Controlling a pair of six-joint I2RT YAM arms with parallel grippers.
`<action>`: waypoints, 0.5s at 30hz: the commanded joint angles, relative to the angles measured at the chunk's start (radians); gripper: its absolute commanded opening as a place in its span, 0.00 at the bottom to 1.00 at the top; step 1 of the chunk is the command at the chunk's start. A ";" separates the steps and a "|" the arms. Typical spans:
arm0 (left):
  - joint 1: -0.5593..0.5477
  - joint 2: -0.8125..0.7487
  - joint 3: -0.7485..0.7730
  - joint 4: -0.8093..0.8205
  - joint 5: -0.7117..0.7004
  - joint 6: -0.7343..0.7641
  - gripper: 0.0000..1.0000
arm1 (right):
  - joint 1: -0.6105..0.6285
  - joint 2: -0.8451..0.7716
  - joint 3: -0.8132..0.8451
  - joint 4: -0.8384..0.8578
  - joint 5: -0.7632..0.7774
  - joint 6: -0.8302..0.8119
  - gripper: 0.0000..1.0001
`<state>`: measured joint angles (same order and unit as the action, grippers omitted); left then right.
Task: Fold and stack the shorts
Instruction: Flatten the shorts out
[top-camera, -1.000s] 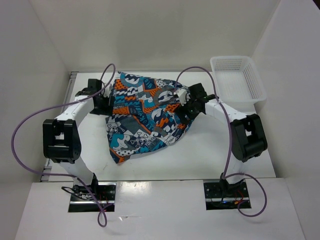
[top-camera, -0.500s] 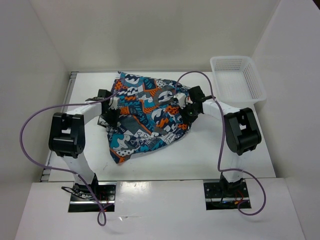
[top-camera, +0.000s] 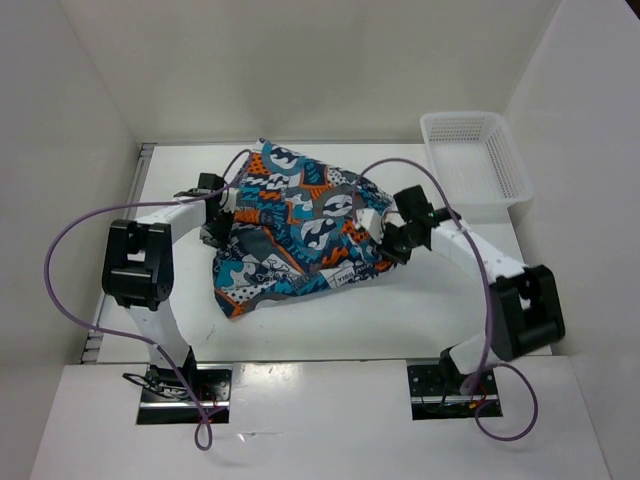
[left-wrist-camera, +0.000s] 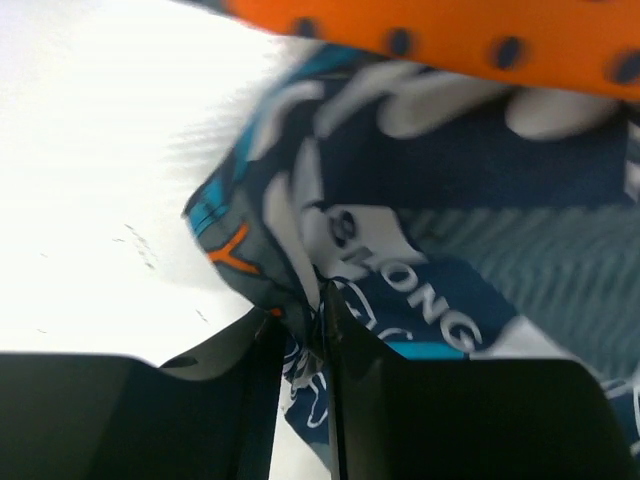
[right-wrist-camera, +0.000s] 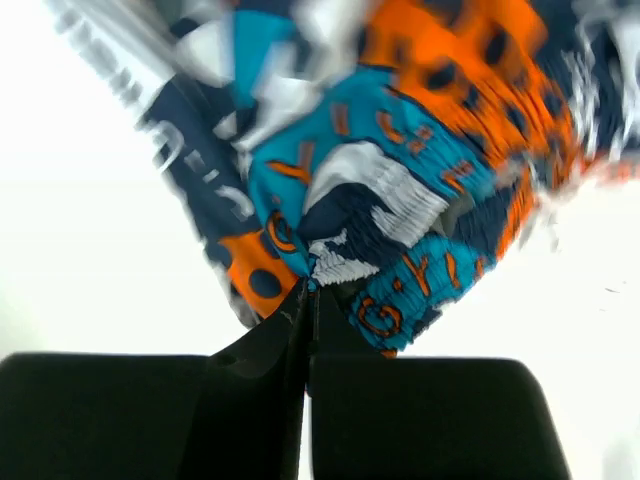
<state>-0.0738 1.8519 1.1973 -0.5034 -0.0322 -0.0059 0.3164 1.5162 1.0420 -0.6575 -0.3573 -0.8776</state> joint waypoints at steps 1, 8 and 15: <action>0.006 0.035 0.030 0.026 -0.072 0.006 0.28 | 0.049 -0.132 -0.146 -0.068 -0.012 -0.169 0.00; 0.006 -0.043 0.105 -0.050 -0.010 0.006 0.51 | 0.049 -0.133 -0.156 0.073 -0.012 0.006 0.68; -0.004 -0.394 -0.031 -0.243 0.038 0.006 0.59 | 0.049 -0.226 -0.141 0.053 -0.012 0.078 0.76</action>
<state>-0.0731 1.6310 1.2221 -0.6079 -0.0288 -0.0032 0.3695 1.3754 0.8665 -0.6289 -0.3599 -0.8337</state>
